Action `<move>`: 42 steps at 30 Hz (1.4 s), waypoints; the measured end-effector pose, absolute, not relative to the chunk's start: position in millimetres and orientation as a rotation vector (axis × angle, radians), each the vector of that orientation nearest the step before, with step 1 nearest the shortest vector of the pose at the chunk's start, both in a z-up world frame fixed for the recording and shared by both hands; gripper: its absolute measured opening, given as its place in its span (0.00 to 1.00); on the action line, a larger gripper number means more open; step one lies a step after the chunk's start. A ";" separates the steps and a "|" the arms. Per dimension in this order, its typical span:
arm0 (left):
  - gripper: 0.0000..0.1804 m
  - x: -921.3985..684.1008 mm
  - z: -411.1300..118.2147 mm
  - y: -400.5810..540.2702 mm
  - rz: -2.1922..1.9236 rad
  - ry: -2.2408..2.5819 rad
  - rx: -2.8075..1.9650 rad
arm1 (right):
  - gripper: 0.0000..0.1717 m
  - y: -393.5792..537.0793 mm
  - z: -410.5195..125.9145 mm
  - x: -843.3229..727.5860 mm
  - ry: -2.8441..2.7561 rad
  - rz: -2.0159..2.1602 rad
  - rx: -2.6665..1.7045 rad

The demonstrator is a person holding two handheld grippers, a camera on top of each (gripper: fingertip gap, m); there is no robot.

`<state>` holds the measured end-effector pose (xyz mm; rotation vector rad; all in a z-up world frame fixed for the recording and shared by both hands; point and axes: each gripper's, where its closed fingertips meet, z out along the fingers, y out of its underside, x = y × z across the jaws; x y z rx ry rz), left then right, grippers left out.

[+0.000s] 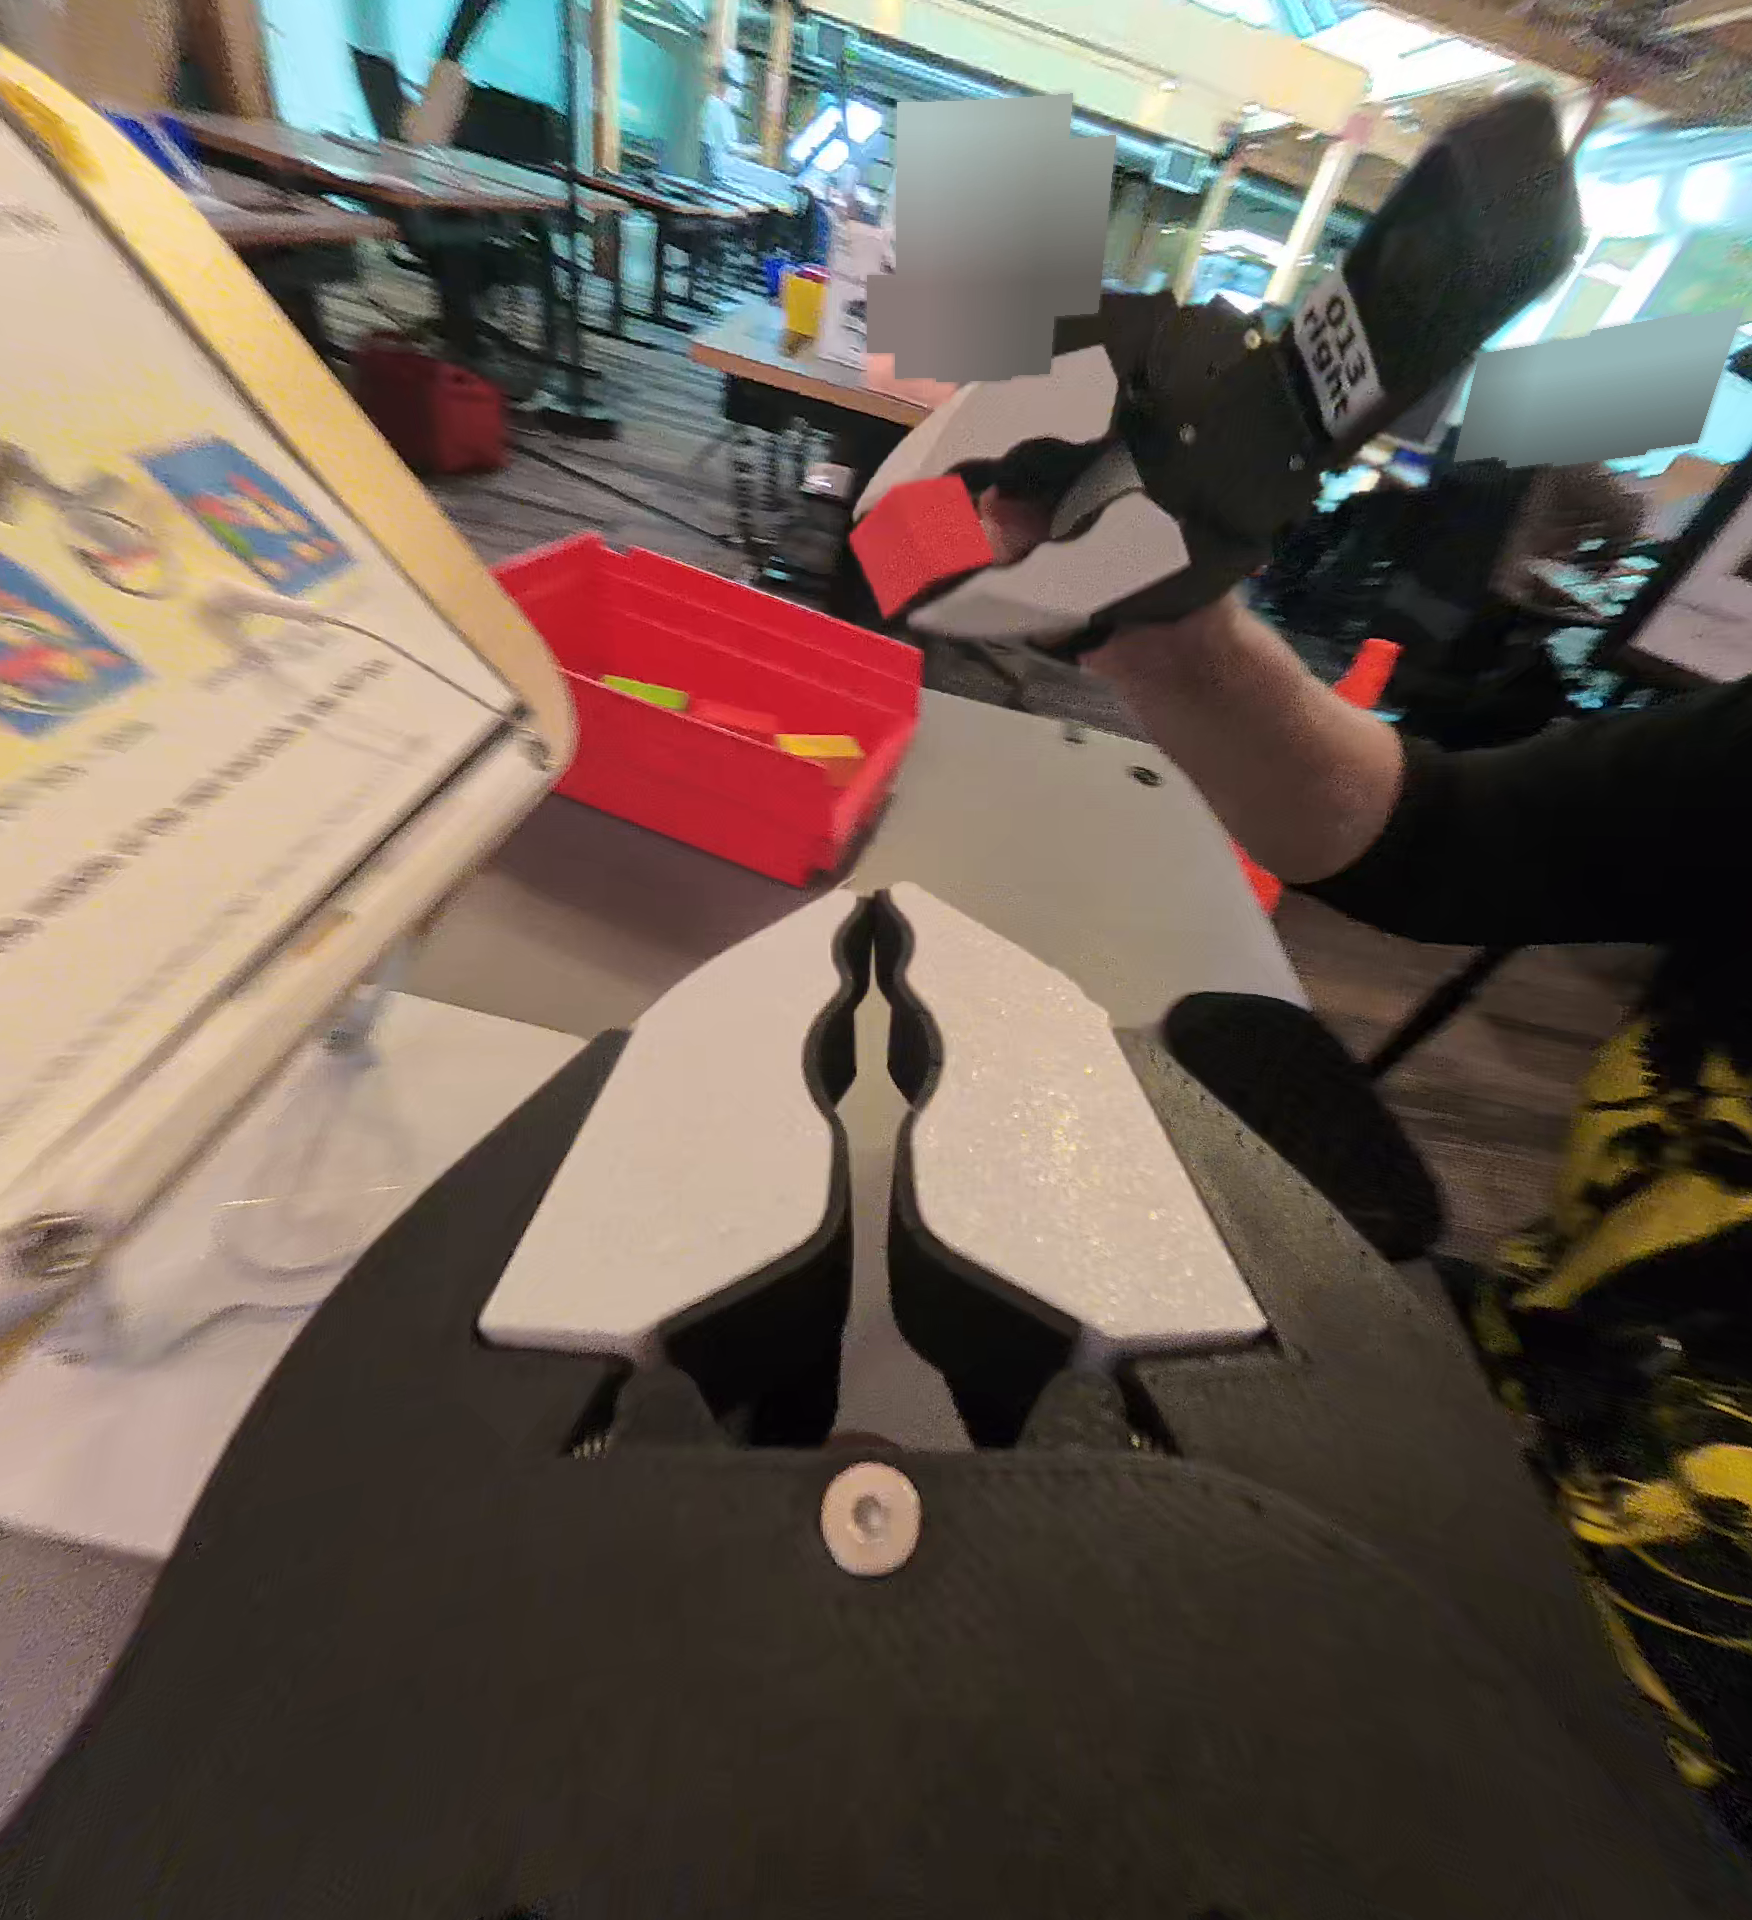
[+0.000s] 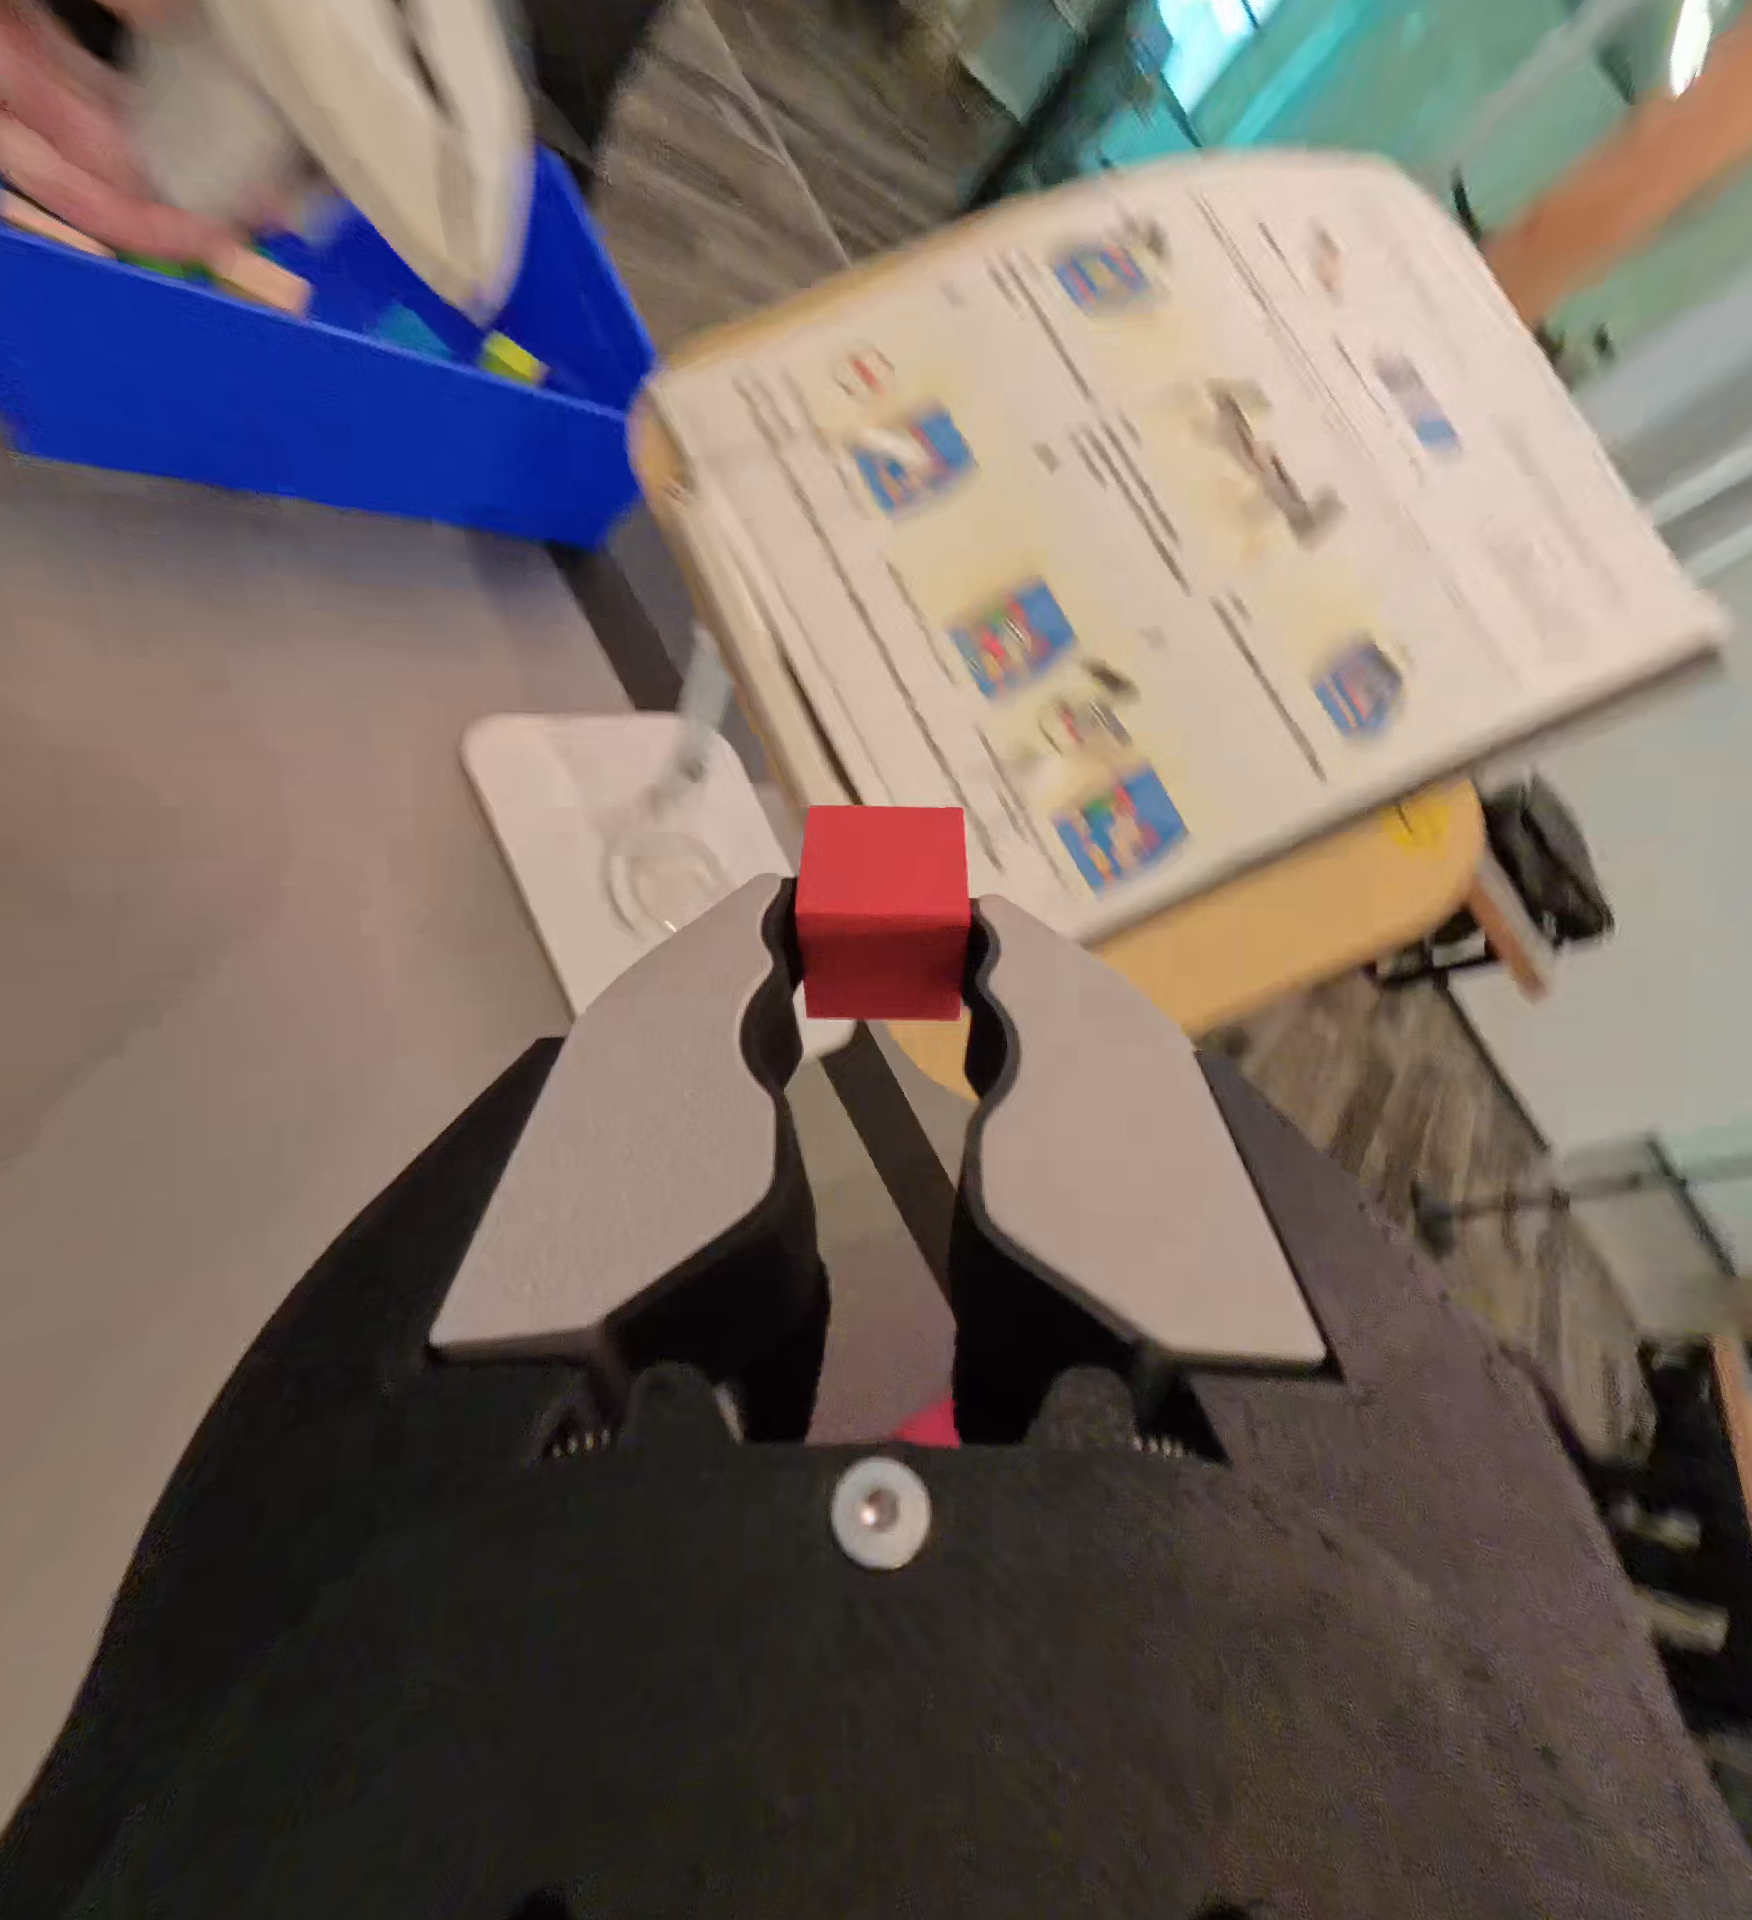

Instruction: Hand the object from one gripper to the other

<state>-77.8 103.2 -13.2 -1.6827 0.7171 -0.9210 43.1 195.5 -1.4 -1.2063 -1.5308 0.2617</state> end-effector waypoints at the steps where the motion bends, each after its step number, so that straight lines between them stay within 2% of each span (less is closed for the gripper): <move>1: 0.00 -85.2 -8.8 107.1 -0.883 0.708 -1.668 | 0.14 221.4 -3.5 60.3 -1.492 0.253 -1.301; 6: 0.00 -117.0 12.0 123.3 -0.716 0.649 -1.613 | 0.15 347.1 -40.5 154.9 -1.290 0.129 -1.768; 10: 0.00 -128.1 20.1 122.9 -0.672 0.637 -1.567 | 0.15 420.7 -95.4 213.2 -1.154 0.068 -2.098; 18: 0.00 -145.2 22.4 119.3 -0.619 0.625 -1.558 | 0.15 487.3 -198.3 256.0 -1.024 -0.055 -2.544; 26: 0.00 -151.4 22.8 118.1 -0.601 0.631 -1.559 | 0.15 510.1 -233.4 262.2 -0.932 -0.105 -2.770; 42: 0.00 -156.0 20.8 118.8 -0.608 0.633 -1.568 | 0.16 509.9 -256.4 283.8 -0.987 -0.288 -2.982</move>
